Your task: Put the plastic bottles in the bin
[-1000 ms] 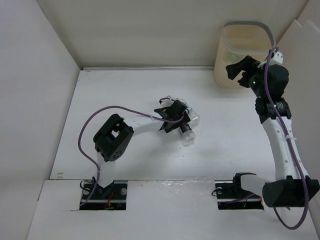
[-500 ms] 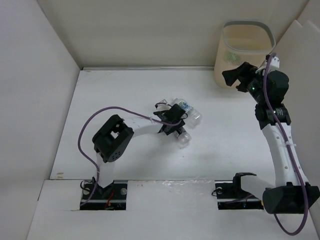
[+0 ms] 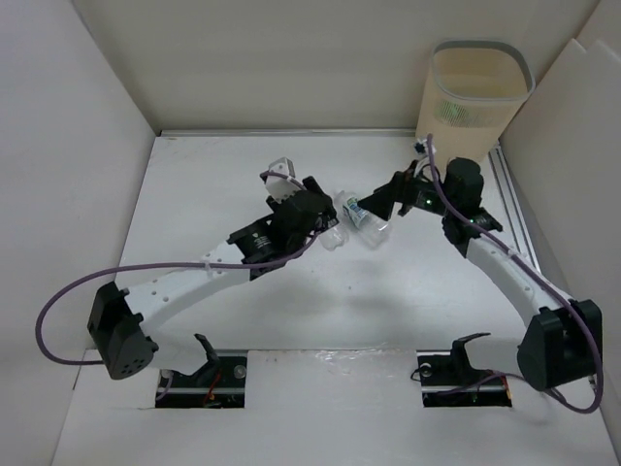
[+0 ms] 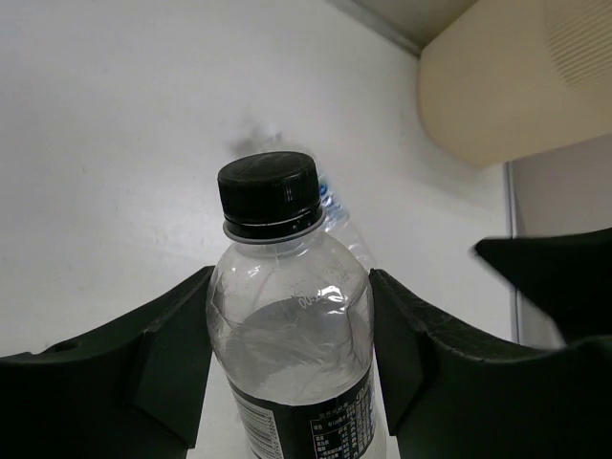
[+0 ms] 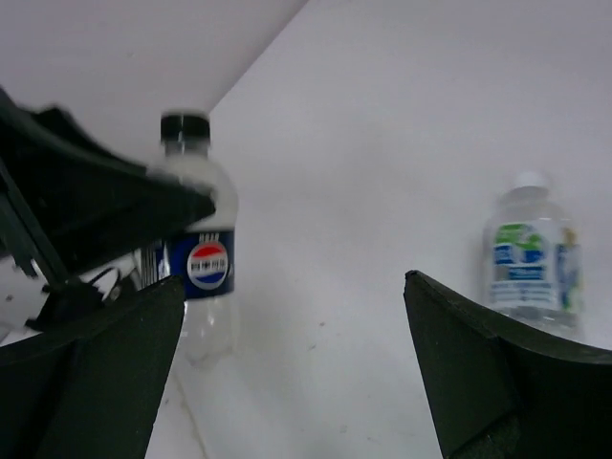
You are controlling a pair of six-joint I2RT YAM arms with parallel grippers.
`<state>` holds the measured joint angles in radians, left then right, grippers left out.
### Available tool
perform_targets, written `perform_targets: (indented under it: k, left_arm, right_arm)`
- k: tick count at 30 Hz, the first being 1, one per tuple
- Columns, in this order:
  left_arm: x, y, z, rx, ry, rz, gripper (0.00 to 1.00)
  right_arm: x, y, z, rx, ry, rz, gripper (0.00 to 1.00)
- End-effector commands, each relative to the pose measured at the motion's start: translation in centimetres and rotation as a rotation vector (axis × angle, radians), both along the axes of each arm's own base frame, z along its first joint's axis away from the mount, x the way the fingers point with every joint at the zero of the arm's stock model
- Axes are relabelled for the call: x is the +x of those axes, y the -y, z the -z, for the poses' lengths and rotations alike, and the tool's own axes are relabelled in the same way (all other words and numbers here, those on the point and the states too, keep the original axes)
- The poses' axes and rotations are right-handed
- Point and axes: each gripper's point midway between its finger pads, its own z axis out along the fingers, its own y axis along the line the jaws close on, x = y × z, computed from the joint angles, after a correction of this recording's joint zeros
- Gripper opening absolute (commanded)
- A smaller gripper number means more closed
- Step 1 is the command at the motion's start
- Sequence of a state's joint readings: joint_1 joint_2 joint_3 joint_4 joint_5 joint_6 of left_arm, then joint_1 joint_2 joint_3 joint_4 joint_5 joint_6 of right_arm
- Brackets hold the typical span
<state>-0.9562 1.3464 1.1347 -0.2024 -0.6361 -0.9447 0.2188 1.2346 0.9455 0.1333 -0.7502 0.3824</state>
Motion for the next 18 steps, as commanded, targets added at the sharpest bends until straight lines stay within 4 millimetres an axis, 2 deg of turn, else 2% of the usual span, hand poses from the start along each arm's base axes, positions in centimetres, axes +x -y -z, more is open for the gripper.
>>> perform_targets:
  k: [1, 2, 3, 4, 5, 9, 14, 15, 16, 17, 18]
  left_arm:
    - [1.8, -1.0, -4.7, 0.076, 0.174, 0.013, 0.00]
    - [1.9, -0.9, -6.6, 0.050, 0.219, 0.016, 0.00]
    - [1.9, -0.7, -7.0, 0.065, 0.229, 0.035, 0.00]
    - [2.1, -0.6, -8.4, 0.052, 0.256, 0.037, 0.00]
    - [2.1, -0.3, -9.1, 0.046, 0.272, 0.052, 0.00]
    - [2.0, 1.0, -10.5, 0.013, 0.302, 0.104, 0.00]
    - [1.7, 2.0, -11.9, -0.032, 0.323, 0.152, 0.00]
    - [1.5, 2.4, -11.9, -0.038, 0.320, 0.176, 0.00]
    - [1.4, 2.6, -12.1, -0.055, 0.323, 0.183, 0.00]
    - [1.3, 2.8, -12.1, -0.067, 0.319, 0.191, 0.00]
    - [1.3, 3.0, -12.6, -0.076, 0.324, 0.199, 0.00]
  right_arm:
    - [-3.1, -4.5, -3.6, 0.060, 0.213, -0.229, 1.00]
    - [-4.4, -5.9, -3.9, 0.068, 0.227, -0.285, 1.00]
    - [-4.6, -6.5, -3.7, 0.074, 0.241, -0.304, 1.00]
    - [-4.7, -7.1, -3.7, 0.084, 0.243, -0.319, 1.00]
    - [-5.7, -7.9, -4.1, 0.096, 0.255, -0.357, 1.00]
    - [-6.6, -9.7, -3.7, 0.113, 0.241, -0.419, 1.00]
    - [-5.0, -10.9, -2.5, 0.101, 0.213, -0.379, 1.00]
    - [-5.3, -11.3, -2.9, 0.105, 0.221, -0.390, 1.00]
    - [-4.6, -11.4, -2.3, 0.099, 0.207, -0.361, 1.00]
    - [-4.7, -11.7, -2.8, 0.104, 0.216, -0.362, 0.98]
    - [-4.5, -11.8, -2.4, 0.106, 0.204, -0.362, 0.91]
